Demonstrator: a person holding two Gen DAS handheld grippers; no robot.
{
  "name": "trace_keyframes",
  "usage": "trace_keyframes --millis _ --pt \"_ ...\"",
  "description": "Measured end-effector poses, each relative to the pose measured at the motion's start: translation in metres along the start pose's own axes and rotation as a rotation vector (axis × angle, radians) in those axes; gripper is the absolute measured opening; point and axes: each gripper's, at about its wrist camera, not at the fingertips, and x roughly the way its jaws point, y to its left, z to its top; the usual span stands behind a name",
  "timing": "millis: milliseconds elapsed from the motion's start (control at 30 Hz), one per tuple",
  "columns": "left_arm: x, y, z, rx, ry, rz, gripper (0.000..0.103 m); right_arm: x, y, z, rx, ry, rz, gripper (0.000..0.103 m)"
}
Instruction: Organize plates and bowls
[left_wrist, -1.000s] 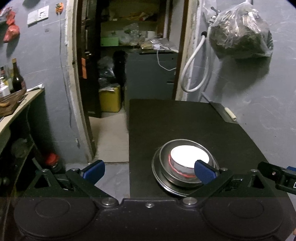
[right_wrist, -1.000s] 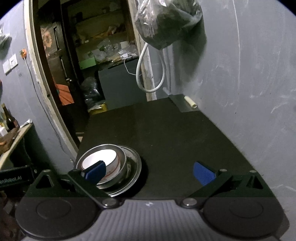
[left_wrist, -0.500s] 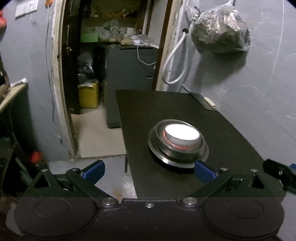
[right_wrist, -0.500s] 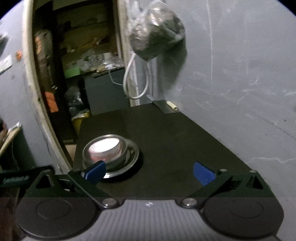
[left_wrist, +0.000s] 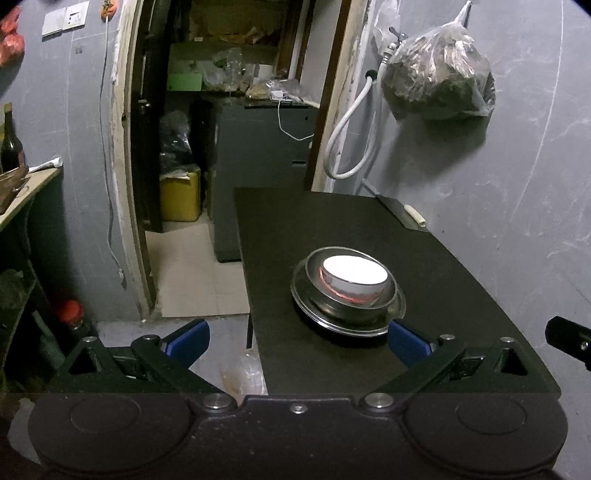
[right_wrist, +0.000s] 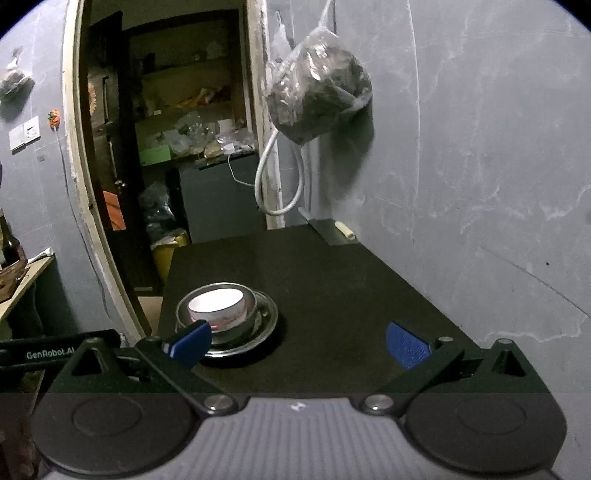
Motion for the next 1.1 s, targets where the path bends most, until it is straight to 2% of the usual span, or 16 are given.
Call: trace_keyframes --millis 100,233,300,467,533,700,800,1100 --pt "-0.004 -0.011 -0.002 0.028 -0.009 0.01 0.102 0.005 -0.014 0.003 0.02 0.005 0.014 0.103" --pt "-0.007 -0.021 -0.005 0.045 -0.008 0.042 0.102 0.026 -0.028 -0.001 0.046 0.125 0.085 0.103" --pt "-0.01 -0.023 -0.007 0.041 -0.013 0.048 0.102 0.03 -0.034 -0.003 0.058 0.145 0.113 0.103" --pt "-0.017 -0.029 -0.014 0.021 -0.001 0.054 0.102 0.032 -0.043 -0.004 0.057 0.144 0.138 0.103" --pt "-0.022 -0.032 -0.017 0.02 -0.019 0.053 0.102 0.03 -0.046 -0.005 0.056 0.141 0.143 0.103" --pt "-0.028 -0.039 -0.029 0.015 -0.024 0.03 0.102 0.02 -0.055 -0.016 0.043 0.119 0.132 0.103" --pt "-0.03 -0.043 -0.034 0.023 -0.002 0.041 0.102 0.016 -0.059 -0.018 0.039 0.116 0.128 0.103" --pt "-0.044 -0.052 -0.043 0.053 -0.008 0.069 0.102 0.001 -0.06 -0.025 0.011 0.101 0.154 0.103"
